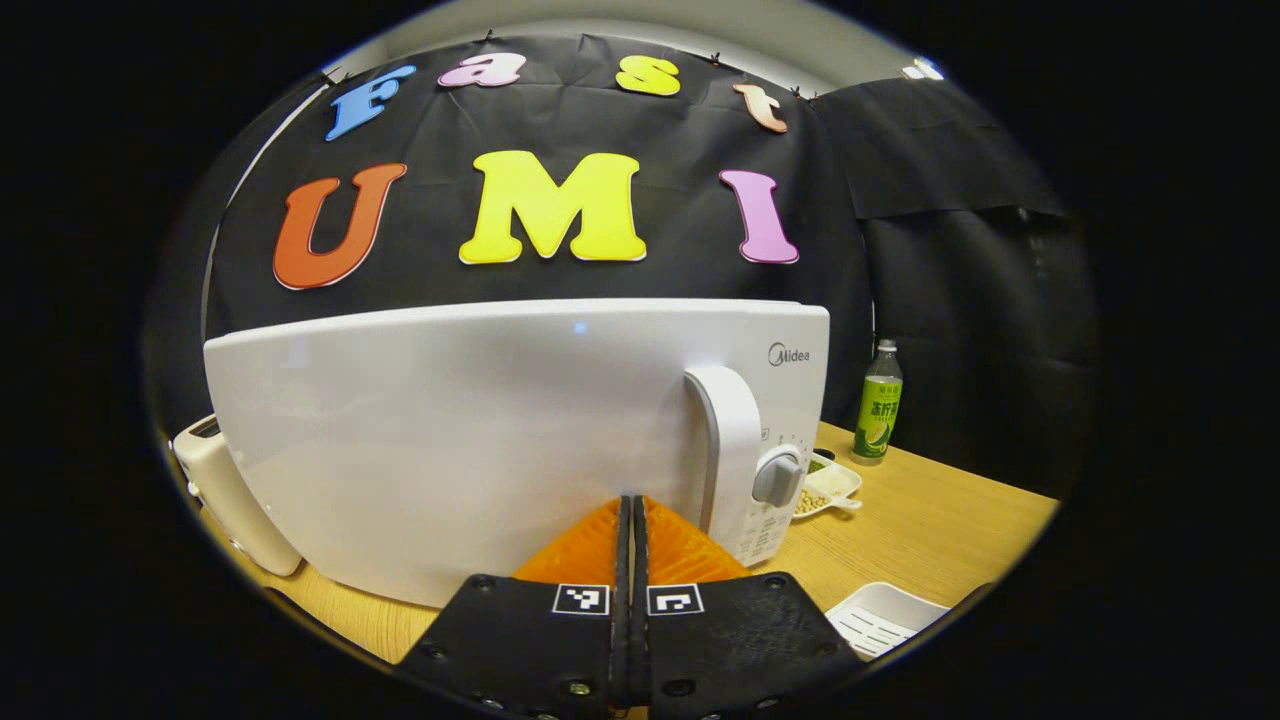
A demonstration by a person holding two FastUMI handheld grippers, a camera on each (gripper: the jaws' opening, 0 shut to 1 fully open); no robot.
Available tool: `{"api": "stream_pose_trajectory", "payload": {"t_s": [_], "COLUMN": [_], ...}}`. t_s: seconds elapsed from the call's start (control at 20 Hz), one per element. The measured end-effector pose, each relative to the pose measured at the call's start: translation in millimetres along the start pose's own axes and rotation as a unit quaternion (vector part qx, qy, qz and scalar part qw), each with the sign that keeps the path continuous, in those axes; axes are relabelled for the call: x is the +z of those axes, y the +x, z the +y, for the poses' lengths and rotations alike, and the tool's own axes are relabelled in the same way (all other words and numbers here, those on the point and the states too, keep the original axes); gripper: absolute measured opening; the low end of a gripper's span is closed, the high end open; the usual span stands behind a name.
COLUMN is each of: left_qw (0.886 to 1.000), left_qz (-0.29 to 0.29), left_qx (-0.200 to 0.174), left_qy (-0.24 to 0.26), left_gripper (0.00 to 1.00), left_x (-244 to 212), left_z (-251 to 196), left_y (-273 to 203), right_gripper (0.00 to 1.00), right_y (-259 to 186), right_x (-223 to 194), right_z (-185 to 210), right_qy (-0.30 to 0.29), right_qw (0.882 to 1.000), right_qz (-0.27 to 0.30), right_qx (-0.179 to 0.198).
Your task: Open the microwave oven with the left hand, put the food in, and close the microwave oven.
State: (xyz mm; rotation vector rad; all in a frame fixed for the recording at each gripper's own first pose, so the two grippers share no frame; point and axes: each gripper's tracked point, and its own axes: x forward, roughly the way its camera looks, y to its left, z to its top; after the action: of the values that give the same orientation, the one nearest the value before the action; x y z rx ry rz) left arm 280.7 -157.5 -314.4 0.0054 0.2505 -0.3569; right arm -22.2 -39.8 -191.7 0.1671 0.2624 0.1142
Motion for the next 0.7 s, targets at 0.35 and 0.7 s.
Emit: {"api": "stream_pose_trajectory", "payload": {"t_s": [0.35,0.7], "left_qw": [1.0,0.996], "left_qz": [-0.001,0.071], "left_qx": [0.0,0.04], "left_qy": [0.002,0.028], "left_gripper": [0.0,0.0], "left_x": [2,-28], "left_z": [-4,18], "left_y": [2,-24], "right_gripper": [1.0,1.0], "right_y": [1,-12], "right_x": [-9,-6], "right_z": [-8,-4], "right_qy": [0.005,0.001], "right_qw": [1.0,1.0], "right_qz": [0.012,0.011], "right_qx": [-0.009,-0.021]}}
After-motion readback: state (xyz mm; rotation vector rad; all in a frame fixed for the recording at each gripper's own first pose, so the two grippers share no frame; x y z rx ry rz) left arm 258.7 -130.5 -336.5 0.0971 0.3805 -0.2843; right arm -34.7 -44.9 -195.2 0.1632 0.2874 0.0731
